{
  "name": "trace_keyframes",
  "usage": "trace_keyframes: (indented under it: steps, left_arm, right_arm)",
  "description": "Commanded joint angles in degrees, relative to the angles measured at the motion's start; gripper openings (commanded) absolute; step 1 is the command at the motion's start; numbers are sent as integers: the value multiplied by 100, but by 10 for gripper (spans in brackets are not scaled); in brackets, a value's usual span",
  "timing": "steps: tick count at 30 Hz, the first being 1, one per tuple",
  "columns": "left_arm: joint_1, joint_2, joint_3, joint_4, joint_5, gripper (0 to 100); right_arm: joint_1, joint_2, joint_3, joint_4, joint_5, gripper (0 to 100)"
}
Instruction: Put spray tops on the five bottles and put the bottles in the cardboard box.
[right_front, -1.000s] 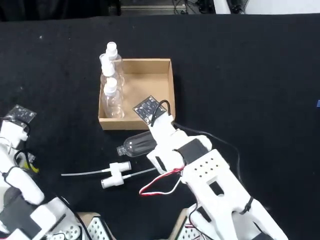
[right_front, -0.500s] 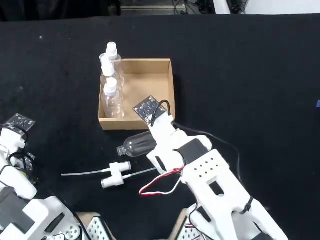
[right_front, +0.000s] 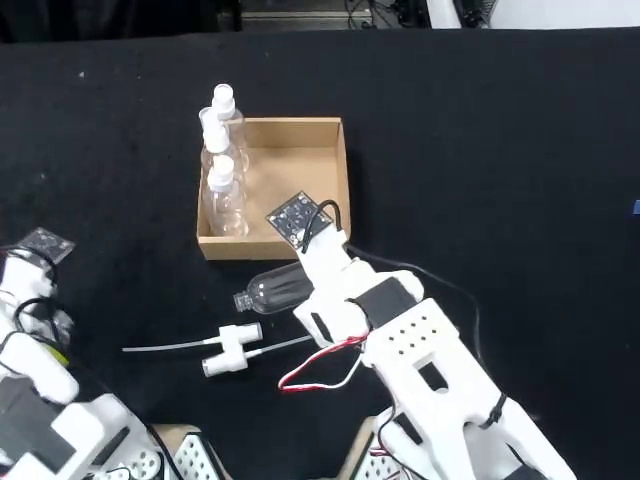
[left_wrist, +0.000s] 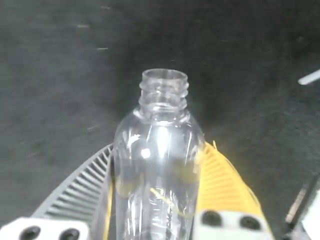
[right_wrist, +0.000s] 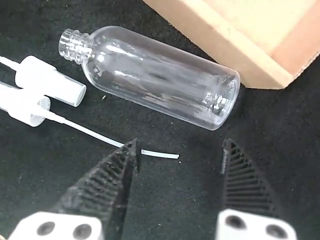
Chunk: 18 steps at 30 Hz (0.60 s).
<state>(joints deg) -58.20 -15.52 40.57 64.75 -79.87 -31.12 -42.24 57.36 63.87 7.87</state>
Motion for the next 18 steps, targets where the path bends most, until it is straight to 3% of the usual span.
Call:
trace_keyframes:
  steps: [1, 5, 9, 11, 15, 18]
  left_arm:
    - [-127, -791, -470, 97, 932, 30]
    - [-40, -1398, -189, -26, 2778, 30]
    - [57, -1688, 242, -774, 4598, 29]
    - [84, -1741, 295, -765, 5266, 29]
    - [-75, -1697, 136, -747, 5723, 29]
    - [-295, -1424, -154, -747, 5732, 29]
  right_arm:
    - [79, -277, -215, 35, 0, 234]
    - [-35, -277, -927, 1002, 18, 234]
    - [-774, -242, -1244, 1512, 554, 234]
    - [-1213, -233, -1235, 1503, 712, 230]
    - [-1943, -215, -1209, 1284, 703, 227]
    - [-2233, -66, -1253, 1134, 730, 168]
